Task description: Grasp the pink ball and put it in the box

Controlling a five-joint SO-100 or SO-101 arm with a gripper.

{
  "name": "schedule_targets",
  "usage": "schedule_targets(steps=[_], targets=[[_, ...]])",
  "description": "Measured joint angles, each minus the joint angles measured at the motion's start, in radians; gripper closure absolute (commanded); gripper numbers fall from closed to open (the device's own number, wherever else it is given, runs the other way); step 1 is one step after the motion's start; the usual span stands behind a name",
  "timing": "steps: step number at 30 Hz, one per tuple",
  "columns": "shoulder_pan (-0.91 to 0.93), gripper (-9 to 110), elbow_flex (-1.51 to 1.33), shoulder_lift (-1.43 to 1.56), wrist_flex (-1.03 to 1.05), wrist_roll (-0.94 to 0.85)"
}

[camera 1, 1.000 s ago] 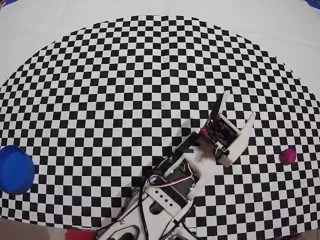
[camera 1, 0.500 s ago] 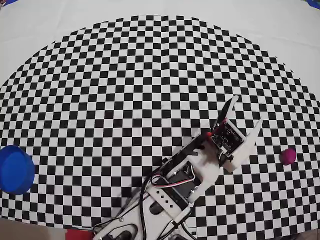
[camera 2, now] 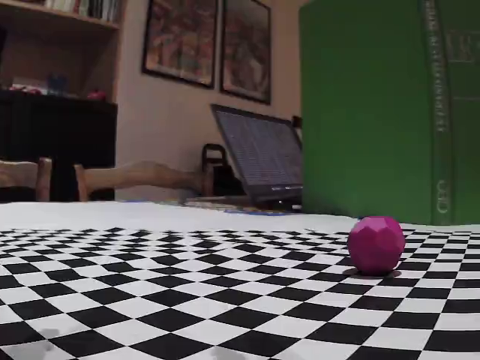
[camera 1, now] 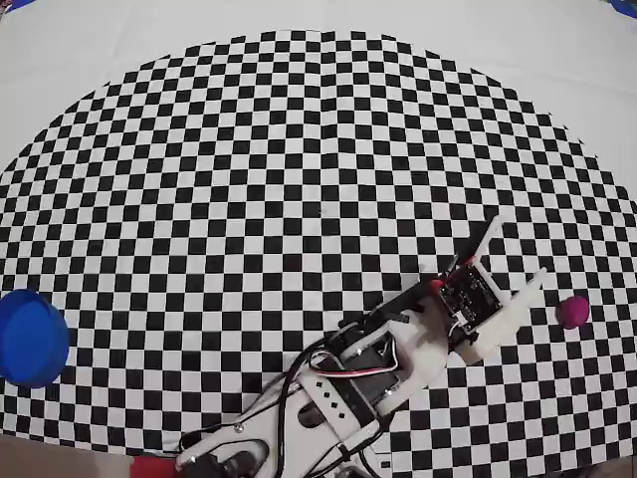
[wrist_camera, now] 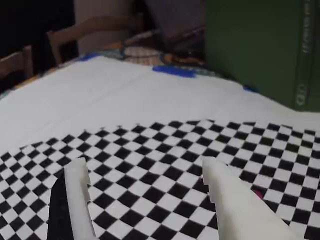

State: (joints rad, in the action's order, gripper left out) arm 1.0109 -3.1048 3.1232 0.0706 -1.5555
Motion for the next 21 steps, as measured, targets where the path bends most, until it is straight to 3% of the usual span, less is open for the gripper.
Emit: schedule_targets(steps=[21], targets=[[0.132,75,0.000,0.000,0.000,0.000]])
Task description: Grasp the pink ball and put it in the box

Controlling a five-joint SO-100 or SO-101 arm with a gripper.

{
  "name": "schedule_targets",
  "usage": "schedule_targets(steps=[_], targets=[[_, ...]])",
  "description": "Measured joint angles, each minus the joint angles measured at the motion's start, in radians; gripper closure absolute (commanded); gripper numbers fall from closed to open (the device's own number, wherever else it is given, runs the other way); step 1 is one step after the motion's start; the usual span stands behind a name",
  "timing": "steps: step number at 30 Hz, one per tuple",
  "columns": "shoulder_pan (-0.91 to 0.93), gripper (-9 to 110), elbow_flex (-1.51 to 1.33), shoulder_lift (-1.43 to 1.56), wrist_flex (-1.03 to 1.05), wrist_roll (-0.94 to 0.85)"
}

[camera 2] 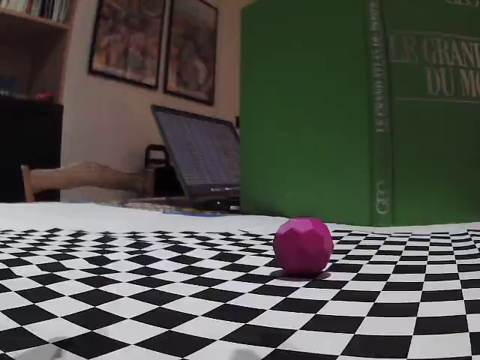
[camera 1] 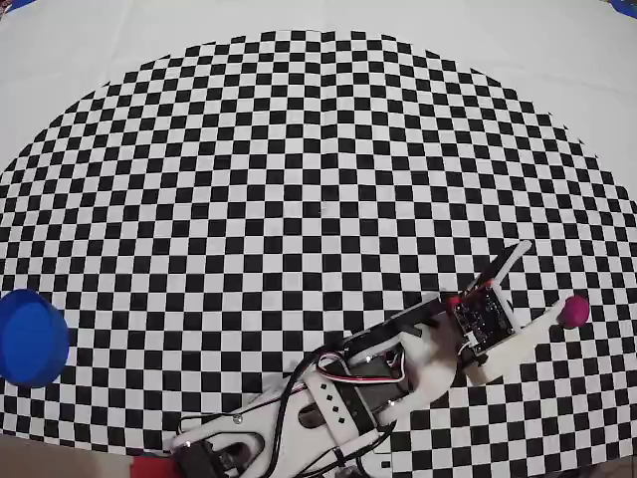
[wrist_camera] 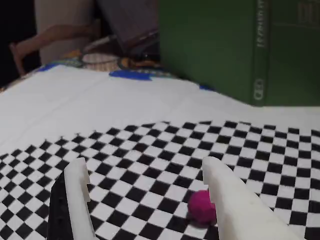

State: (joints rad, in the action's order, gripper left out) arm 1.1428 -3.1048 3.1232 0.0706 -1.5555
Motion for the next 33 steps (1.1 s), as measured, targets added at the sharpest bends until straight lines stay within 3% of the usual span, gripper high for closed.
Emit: schedule_targets(steps=[14,33], targets=[[0.048,75,0.000,-0.006,0.000,0.000],[0.054,75,0.064,-0.342,-0.060,0.000]])
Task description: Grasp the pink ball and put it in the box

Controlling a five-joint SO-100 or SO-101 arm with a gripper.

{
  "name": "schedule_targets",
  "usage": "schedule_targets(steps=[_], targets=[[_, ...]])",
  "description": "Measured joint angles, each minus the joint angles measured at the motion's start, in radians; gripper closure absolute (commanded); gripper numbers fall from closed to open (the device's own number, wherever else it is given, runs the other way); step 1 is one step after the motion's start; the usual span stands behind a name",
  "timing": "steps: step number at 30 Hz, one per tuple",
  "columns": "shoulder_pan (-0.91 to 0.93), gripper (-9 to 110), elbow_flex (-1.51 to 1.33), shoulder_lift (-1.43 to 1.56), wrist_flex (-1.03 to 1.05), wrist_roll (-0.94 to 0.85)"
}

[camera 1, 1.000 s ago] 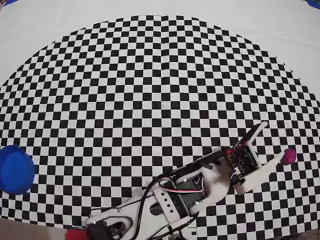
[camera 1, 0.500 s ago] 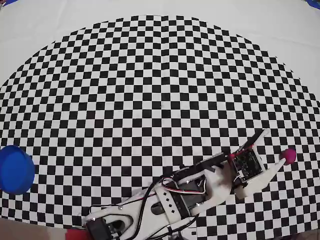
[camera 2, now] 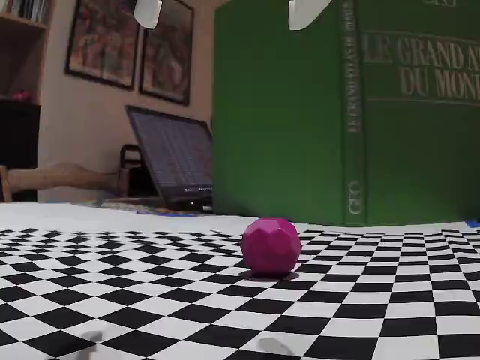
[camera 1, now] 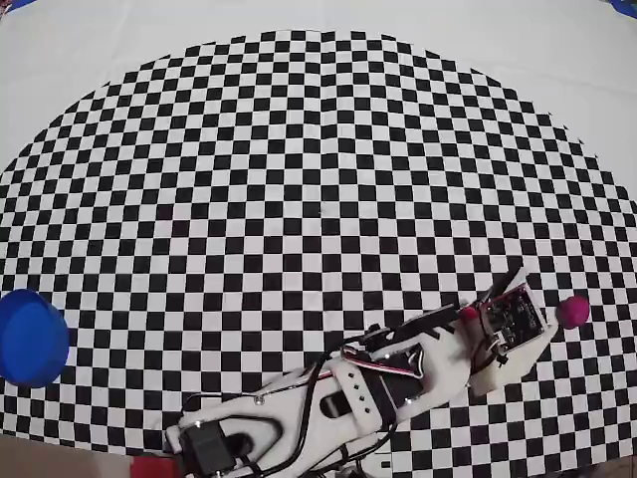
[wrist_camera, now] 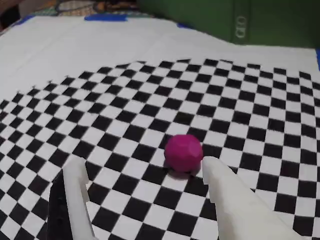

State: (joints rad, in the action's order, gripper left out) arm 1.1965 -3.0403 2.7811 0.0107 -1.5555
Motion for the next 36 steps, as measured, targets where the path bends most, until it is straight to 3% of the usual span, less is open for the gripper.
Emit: schedule_targets(steps=[36], targets=[[0.067,75,0.319,-0.515,-0.040,0.000]])
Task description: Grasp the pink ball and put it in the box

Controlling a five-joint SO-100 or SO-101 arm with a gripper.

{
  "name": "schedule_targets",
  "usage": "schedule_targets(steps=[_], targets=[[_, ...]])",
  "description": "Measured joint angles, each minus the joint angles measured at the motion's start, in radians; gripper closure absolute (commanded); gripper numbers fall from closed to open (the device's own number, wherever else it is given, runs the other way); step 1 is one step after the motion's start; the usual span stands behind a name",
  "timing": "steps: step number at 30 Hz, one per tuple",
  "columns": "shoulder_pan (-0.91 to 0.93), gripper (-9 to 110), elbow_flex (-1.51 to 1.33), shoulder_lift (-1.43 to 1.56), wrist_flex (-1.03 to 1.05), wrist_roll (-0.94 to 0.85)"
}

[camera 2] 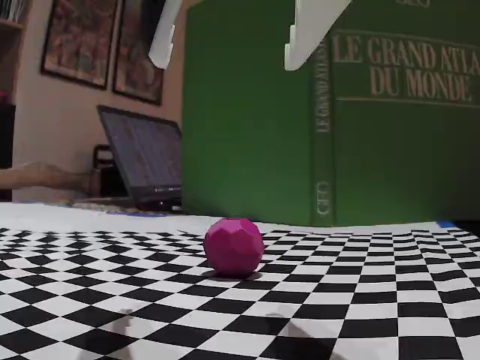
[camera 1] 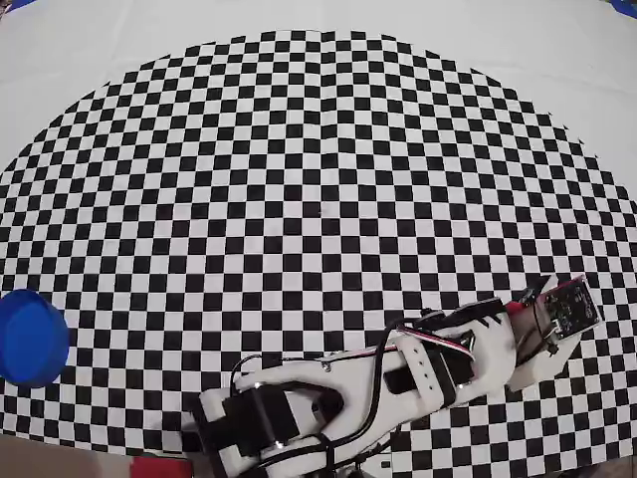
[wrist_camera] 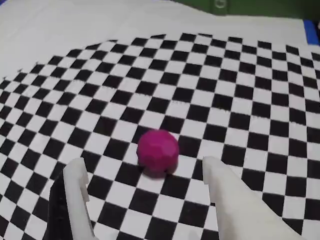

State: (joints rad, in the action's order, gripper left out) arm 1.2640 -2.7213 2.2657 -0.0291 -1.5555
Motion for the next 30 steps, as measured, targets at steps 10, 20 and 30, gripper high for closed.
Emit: schedule_targets(steps=[10,20,30], targets=[[0.008,75,0.077,-0.138,0.000,0.000],[0.008,75,0.167,-0.285,-0.011,0.000],[0.008,75,0.272,-0.449,-0.064,0.000]])
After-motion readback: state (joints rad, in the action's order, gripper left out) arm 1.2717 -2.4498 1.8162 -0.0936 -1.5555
